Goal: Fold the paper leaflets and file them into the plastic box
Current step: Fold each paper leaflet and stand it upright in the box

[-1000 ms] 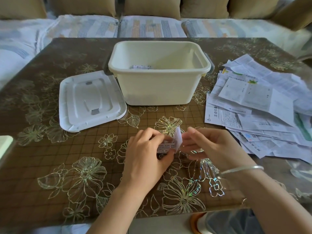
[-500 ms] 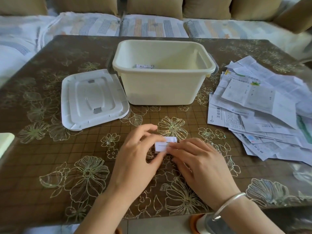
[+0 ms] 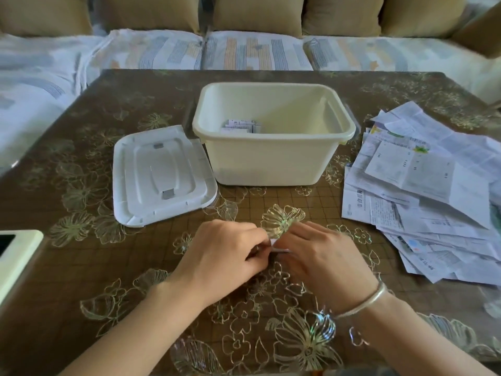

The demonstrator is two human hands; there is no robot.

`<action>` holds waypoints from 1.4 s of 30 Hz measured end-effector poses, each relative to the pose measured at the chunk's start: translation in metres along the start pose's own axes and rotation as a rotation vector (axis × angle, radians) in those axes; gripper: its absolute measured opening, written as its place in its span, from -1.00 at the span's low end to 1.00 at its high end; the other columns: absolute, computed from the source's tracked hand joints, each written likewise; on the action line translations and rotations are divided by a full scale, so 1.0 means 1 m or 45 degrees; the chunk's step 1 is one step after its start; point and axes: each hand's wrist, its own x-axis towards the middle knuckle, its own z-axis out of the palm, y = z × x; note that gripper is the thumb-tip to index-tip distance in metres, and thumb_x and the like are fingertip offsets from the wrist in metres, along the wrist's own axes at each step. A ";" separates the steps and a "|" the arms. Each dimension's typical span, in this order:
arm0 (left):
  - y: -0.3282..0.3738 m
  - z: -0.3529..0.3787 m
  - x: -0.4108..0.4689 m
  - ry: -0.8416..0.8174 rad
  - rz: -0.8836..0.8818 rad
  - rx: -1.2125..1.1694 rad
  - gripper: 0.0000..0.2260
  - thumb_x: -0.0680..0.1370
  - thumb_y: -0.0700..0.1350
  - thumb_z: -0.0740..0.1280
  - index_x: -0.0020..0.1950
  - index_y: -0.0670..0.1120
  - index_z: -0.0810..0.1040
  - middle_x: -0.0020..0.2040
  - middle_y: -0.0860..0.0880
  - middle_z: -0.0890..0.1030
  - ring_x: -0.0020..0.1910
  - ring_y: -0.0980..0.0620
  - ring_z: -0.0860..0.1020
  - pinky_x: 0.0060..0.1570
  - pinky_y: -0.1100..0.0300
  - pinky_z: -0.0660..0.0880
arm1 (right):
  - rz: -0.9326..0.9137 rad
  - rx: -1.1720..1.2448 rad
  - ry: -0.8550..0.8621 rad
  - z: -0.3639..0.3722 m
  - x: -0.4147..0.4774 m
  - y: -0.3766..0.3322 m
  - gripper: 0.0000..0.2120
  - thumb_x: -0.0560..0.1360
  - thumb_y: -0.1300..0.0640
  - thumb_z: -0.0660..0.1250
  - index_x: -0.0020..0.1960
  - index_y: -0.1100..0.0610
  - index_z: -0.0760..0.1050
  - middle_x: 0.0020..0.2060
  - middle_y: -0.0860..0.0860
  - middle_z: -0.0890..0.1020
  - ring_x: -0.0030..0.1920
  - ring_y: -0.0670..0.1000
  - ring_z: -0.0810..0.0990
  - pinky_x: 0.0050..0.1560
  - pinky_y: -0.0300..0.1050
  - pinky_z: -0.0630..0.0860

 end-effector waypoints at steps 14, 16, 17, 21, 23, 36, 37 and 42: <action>-0.061 -0.125 0.118 0.476 -0.436 -0.095 -0.81 0.57 -0.17 0.29 -0.01 0.09 0.65 -0.13 0.24 0.65 -0.17 0.25 0.61 -0.13 0.25 0.57 | 0.239 0.421 0.011 -0.111 0.174 0.059 -0.95 0.45 0.10 0.42 -0.15 -0.04 0.60 -0.25 -0.17 0.66 -0.28 -0.19 0.61 -0.18 -0.31 0.55; -0.071 -0.126 0.137 0.337 -0.403 -0.008 -0.74 0.58 -0.22 0.27 0.00 0.12 0.65 -0.12 0.29 0.62 -0.12 0.28 0.58 -0.11 0.35 0.52 | 0.241 0.262 -0.139 -0.097 0.205 0.069 -0.96 0.46 0.08 0.42 -0.09 -0.01 0.64 -0.22 -0.13 0.66 -0.22 -0.11 0.61 -0.11 -0.17 0.56; -0.074 -0.126 0.145 0.252 -0.373 0.035 -0.70 0.58 -0.24 0.26 0.00 0.15 0.65 -0.11 0.31 0.59 -0.10 0.30 0.56 -0.09 0.37 0.49 | 0.236 0.170 -0.209 -0.090 0.214 0.071 -0.94 0.47 0.06 0.41 -0.07 0.00 0.64 -0.22 -0.12 0.65 -0.21 -0.09 0.60 -0.14 -0.20 0.52; -0.086 -0.123 0.168 -0.076 -0.283 0.208 -0.61 0.55 -0.27 0.18 -0.05 0.21 0.63 -0.08 0.21 0.52 -0.03 0.22 0.46 -0.08 0.37 0.32 | 0.200 -0.041 -0.404 -0.069 0.238 0.074 -0.89 0.50 0.03 0.34 -0.03 -0.04 0.62 -0.12 -0.12 0.65 -0.19 -0.07 0.52 -0.30 -0.26 0.37; -0.091 -0.121 0.175 -0.205 -0.248 0.276 -0.59 0.54 -0.27 0.15 -0.05 0.23 0.62 -0.02 0.15 0.51 0.04 0.15 0.41 -0.07 0.42 0.25 | 0.170 -0.060 -0.468 -0.067 0.240 0.074 -0.89 0.50 0.02 0.33 -0.02 -0.05 0.62 -0.11 -0.13 0.64 -0.19 -0.08 0.53 -0.36 -0.37 0.33; -0.100 -0.090 0.193 -0.648 -0.054 0.617 -0.64 0.48 -0.28 0.20 0.07 0.08 0.66 0.04 0.09 0.62 0.22 0.07 0.40 0.39 0.16 0.05 | 0.139 -0.086 -0.531 -0.048 0.246 0.082 -0.90 0.46 0.03 0.36 -0.06 -0.06 0.62 -0.16 -0.11 0.63 -0.18 -0.02 0.56 -0.27 -0.27 0.46; -0.099 -0.088 0.193 -0.673 -0.075 0.638 -0.64 0.49 -0.27 0.20 0.09 0.07 0.65 0.06 0.08 0.60 0.23 0.05 0.39 0.38 0.16 0.06 | 0.153 -0.078 -0.526 -0.046 0.247 0.083 -0.90 0.45 0.03 0.36 -0.07 -0.05 0.63 -0.15 -0.10 0.65 -0.17 0.00 0.58 -0.19 -0.22 0.51; -0.101 -0.081 0.189 -0.746 -0.174 0.683 -0.69 0.53 -0.19 0.20 0.13 0.07 0.64 0.06 -0.01 0.51 0.18 -0.04 0.36 0.31 0.19 0.19 | 0.206 -0.081 -0.497 -0.038 0.251 0.086 -0.91 0.43 0.06 0.38 -0.09 -0.03 0.63 -0.17 -0.05 0.66 -0.18 0.03 0.58 -0.18 -0.22 0.47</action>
